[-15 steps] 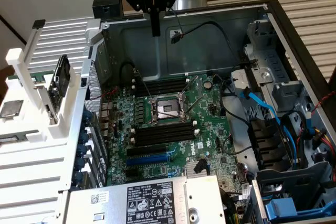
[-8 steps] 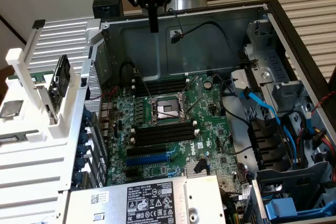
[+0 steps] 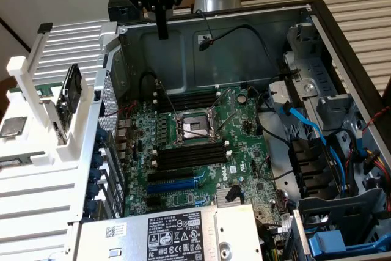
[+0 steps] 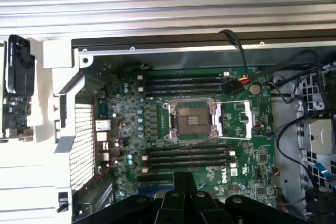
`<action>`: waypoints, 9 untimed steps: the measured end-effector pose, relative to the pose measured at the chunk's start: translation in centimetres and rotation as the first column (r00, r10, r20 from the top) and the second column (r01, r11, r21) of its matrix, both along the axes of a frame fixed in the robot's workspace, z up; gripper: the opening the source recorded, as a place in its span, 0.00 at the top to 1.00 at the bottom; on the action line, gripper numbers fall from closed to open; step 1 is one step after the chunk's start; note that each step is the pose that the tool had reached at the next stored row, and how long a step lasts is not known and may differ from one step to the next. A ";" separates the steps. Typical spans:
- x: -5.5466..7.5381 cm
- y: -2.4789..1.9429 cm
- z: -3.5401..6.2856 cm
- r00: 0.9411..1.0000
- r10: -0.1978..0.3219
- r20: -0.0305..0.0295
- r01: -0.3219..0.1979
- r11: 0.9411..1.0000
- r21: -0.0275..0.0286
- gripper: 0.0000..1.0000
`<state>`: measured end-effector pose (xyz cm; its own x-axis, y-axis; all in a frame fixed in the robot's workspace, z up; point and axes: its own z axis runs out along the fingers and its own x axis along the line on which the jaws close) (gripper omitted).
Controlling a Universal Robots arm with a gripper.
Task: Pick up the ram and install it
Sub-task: 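Reach for the ram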
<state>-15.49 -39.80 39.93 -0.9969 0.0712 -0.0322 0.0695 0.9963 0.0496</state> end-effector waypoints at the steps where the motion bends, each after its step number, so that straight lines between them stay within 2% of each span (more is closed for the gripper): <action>1: -0.3 0.01 0.00 1.000 0.000 0.001 0.000 1.000 0.000 0.90; 8: -3.4 0.14 0.00 1.000 0.000 0.002 0.000 1.000 0.000 0.90; 9: -4.3 0.20 0.00 1.000 0.000 0.002 0.000 1.000 0.000 0.90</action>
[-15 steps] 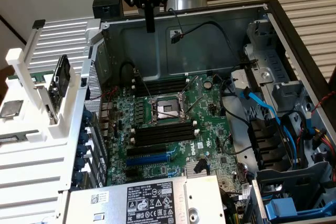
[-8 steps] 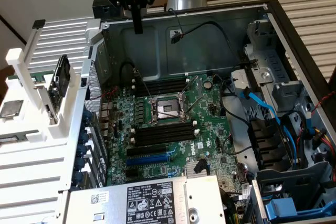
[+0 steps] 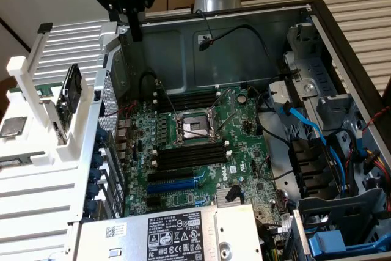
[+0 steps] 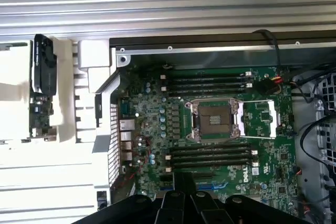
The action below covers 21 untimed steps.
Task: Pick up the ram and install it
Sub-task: 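Reach for the ram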
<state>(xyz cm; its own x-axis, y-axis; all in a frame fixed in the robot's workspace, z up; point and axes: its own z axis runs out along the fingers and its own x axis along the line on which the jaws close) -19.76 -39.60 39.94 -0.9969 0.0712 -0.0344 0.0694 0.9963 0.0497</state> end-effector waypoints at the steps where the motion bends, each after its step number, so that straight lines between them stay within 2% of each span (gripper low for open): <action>1: -0.5 0.03 0.00 1.000 0.000 0.000 0.000 1.000 0.000 0.90; 4: -1.8 0.14 0.00 1.000 0.000 0.000 0.000 1.000 0.000 0.90; 5: -2.7 0.22 0.00 1.000 0.000 0.000 0.000 1.000 0.000 0.90; 21: -9.9 0.79 0.00 1.000 0.000 0.000 0.000 1.000 0.000 0.90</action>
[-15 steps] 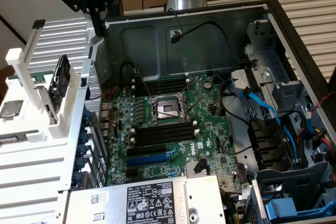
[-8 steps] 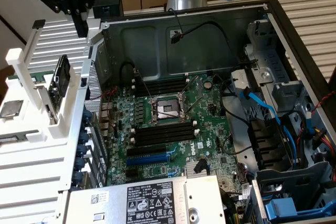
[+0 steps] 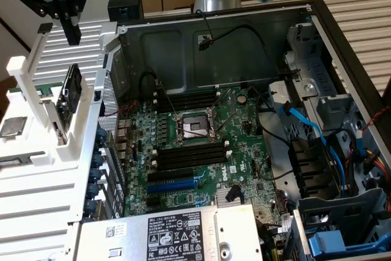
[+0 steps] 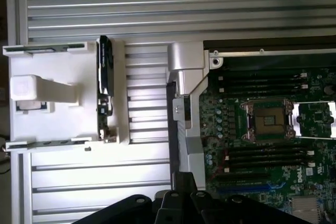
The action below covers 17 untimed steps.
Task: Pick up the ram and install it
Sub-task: 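Reach for the ram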
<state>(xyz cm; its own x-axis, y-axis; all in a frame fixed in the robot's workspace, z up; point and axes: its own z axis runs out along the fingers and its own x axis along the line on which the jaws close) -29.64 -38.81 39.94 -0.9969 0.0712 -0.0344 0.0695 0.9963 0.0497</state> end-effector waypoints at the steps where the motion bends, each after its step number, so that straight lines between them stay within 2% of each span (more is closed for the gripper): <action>1: -0.4 0.02 0.00 1.000 0.000 0.000 0.000 1.000 0.000 0.90; 8: -3.6 0.17 0.00 1.000 0.000 0.000 0.000 1.000 0.000 0.90; 10: -5.0 0.24 0.00 1.000 0.000 0.000 0.000 1.000 0.000 0.90; 11: -5.9 0.32 0.00 1.000 0.000 0.000 0.000 1.000 0.000 0.90; 17: -8.6 0.67 0.00 1.000 0.000 0.000 0.000 1.000 0.000 0.90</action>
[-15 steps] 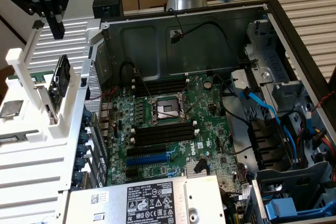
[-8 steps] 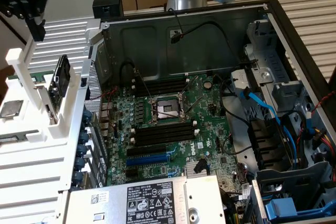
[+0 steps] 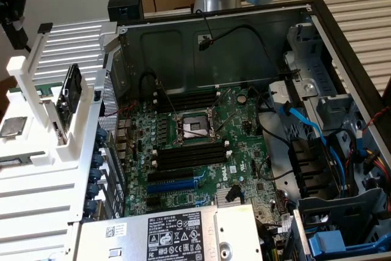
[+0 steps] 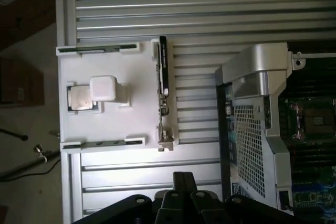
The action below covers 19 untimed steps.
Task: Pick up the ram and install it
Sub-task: 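Reach for the ram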
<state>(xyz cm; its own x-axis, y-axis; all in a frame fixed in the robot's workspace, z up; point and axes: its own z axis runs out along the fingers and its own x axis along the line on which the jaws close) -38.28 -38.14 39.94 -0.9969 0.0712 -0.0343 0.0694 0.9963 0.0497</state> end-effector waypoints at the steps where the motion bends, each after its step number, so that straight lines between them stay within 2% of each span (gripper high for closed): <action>1: -1.3 0.21 0.00 1.000 0.000 0.000 0.000 1.000 0.000 0.90; 12: -6.0 1.24 0.00 1.000 0.000 0.000 0.000 1.000 0.000 0.90; 19: -7.8 2.38 -0.01 1.000 0.006 0.000 -0.006 1.000 0.000 0.90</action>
